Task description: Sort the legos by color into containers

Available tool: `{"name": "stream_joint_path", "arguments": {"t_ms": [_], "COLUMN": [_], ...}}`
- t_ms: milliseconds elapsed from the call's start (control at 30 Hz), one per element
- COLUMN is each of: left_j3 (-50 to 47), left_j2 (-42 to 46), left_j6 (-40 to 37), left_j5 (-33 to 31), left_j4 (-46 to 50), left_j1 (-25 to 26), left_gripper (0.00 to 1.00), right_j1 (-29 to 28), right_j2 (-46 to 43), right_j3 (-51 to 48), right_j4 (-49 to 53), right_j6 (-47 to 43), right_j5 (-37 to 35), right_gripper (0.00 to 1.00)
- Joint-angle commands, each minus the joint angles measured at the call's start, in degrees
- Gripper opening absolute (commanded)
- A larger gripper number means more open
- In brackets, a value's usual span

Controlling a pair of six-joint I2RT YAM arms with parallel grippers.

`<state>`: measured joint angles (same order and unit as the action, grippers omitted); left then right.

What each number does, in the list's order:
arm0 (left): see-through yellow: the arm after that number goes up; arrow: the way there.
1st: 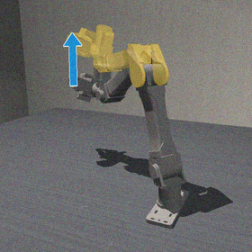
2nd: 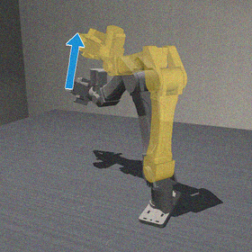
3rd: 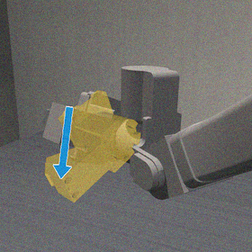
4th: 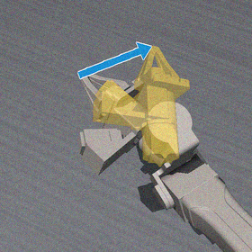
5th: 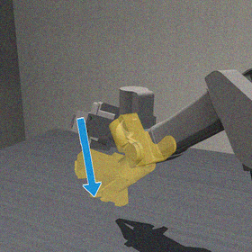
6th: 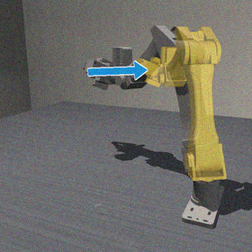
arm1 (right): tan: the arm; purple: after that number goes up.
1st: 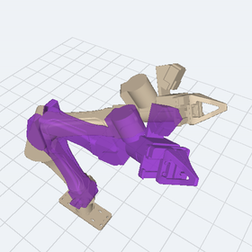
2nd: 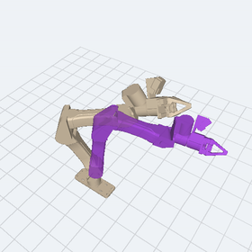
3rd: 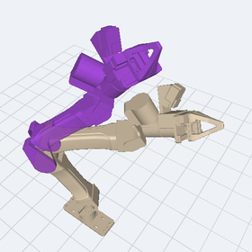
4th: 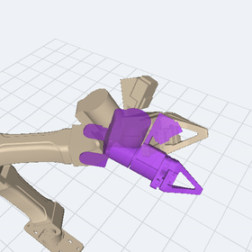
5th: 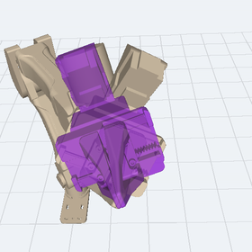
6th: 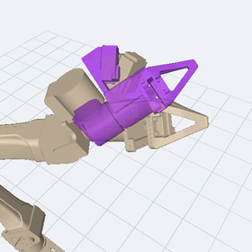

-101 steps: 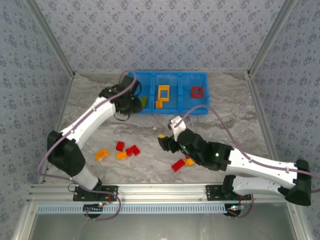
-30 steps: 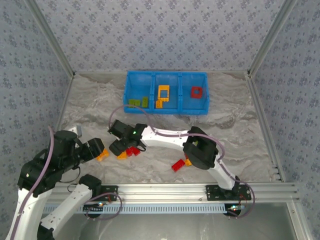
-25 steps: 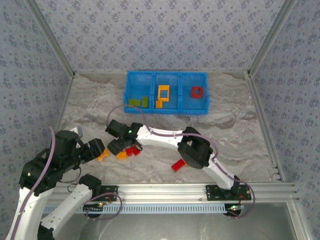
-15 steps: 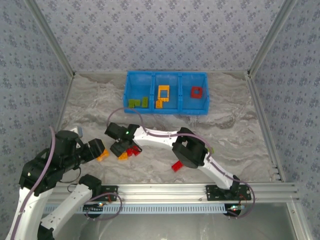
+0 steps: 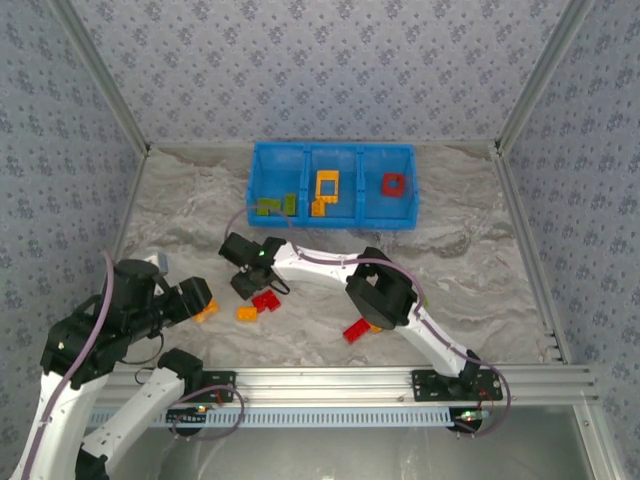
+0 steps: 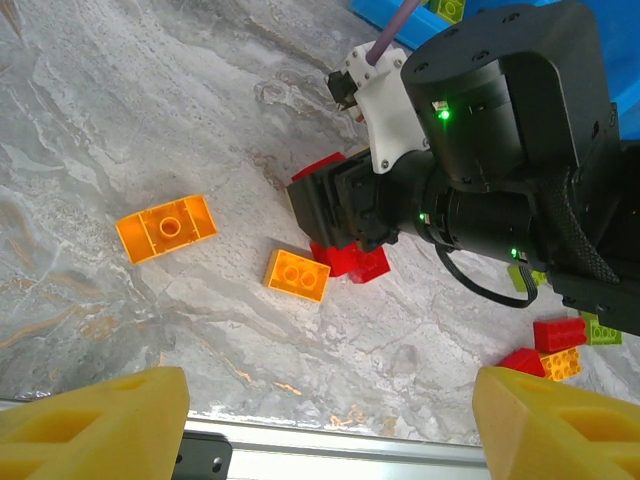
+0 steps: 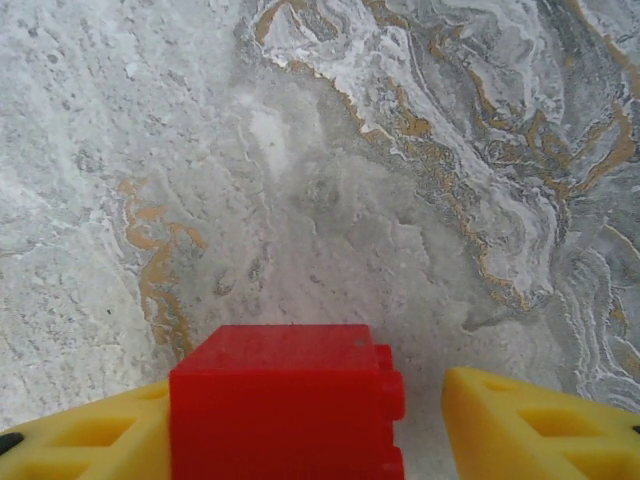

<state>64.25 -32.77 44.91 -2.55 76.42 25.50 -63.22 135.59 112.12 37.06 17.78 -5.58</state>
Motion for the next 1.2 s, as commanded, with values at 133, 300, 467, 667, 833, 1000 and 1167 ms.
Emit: {"name": "stream_joint_path", "arguments": {"t_ms": [133, 300, 467, 667, 833, 1000, 1167], "left_j3": [-1.11, -2.39, -1.73, 6.40, 12.41, 16.25, 17.25], "left_j2": [-0.45, -0.78, -5.27, -20.56, -35.07, -45.39, -49.09], "left_j6": [0.69, -0.20, -0.70, -2.62, -3.59, -4.82, -4.42], "left_j5": [1.79, 7.27, 16.72, 2.43, -6.88, -10.21, -10.02], "left_j4": [-1.60, -6.26, -15.83, -22.31, -30.63, -36.81, -39.63], "left_j1": [-0.28, -0.27, 1.01, 19.41, 31.35, 35.77, 36.55], "left_gripper": [0.76, 0.76, 0.76, 0.76, 0.76, 0.76, 0.76], "right_j1": [0.21, 0.11, 2.76, 13.05, 26.95, 37.35, 43.12], "right_j2": [0.84, -5.79, -19.77, -36.53, -43.40, -39.56, -29.23], "right_j3": [1.01, -4.28, -14.96, -28.87, -36.51, -35.73, -25.84], "right_j4": [0.23, -2.36, -5.12, -4.04, -4.48, -6.24, -7.05], "right_j6": [1.23, 2.10, 3.58, 4.23, 5.15, 4.59, 2.91], "right_j5": [0.69, -3.07, -8.59, -11.80, -9.65, -7.73, -5.02], "right_gripper": [0.48, 0.38, 0.35, 0.35, 0.35, 0.35, 0.35]}}
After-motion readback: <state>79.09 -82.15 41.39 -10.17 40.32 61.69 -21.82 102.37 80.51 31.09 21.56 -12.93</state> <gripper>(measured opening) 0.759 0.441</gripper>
